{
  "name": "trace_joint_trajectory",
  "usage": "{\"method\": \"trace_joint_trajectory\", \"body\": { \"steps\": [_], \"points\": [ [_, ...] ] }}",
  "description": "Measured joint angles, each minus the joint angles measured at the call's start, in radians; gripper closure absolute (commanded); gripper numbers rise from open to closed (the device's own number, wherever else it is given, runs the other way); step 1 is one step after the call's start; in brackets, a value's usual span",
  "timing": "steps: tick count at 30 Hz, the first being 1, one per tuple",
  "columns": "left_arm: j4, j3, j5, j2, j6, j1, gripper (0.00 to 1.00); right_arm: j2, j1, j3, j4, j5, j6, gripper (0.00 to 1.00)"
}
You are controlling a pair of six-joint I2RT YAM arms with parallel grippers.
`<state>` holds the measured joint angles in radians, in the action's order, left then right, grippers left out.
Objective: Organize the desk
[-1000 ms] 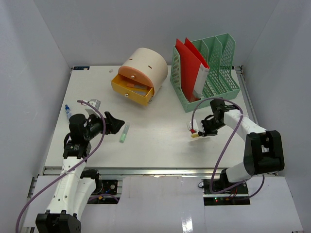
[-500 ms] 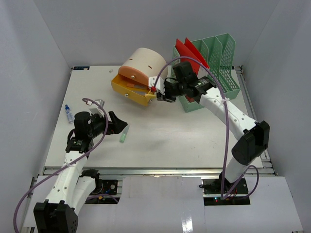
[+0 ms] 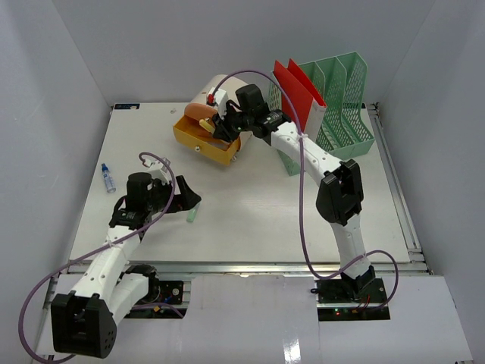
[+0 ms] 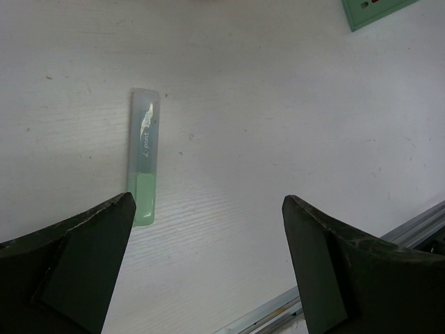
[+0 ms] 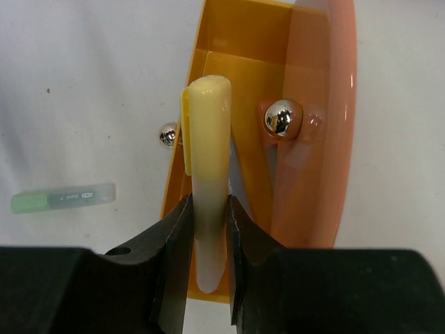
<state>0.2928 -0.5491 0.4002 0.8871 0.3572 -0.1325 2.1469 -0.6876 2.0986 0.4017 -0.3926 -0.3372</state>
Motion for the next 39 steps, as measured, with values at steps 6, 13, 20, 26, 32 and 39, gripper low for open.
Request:
{"method": "trace_joint_trajectory", "body": {
  "steps": [6,13,20,26,32,39],
  "points": [
    [0.004,0.0,-0.032,0.071,0.011,-0.004,0.03,0.007,0.0,-0.024,-0.055,0.029,0.049,0.43],
    [0.021,0.0,-0.058,0.154,0.02,-0.012,0.14,-0.035,-0.006,-0.065,-0.048,0.023,0.058,0.33],
    [0.041,-0.03,-0.084,0.278,0.017,-0.015,0.24,-0.457,0.047,-0.457,-0.035,-0.152,-0.002,0.22],
    [0.083,-0.113,-0.173,0.406,-0.002,-0.068,0.29,-0.9,0.299,-0.874,-0.096,-0.392,-0.097,0.21],
    [0.098,-0.218,-0.289,0.525,-0.039,-0.135,0.36,-1.021,0.596,-1.191,-0.082,-0.641,-0.172,0.19],
    [0.126,-0.269,-0.451,0.644,-0.069,-0.216,0.42,-1.068,0.796,-1.286,-0.061,-0.826,-0.212,0.2]
  ]
}}
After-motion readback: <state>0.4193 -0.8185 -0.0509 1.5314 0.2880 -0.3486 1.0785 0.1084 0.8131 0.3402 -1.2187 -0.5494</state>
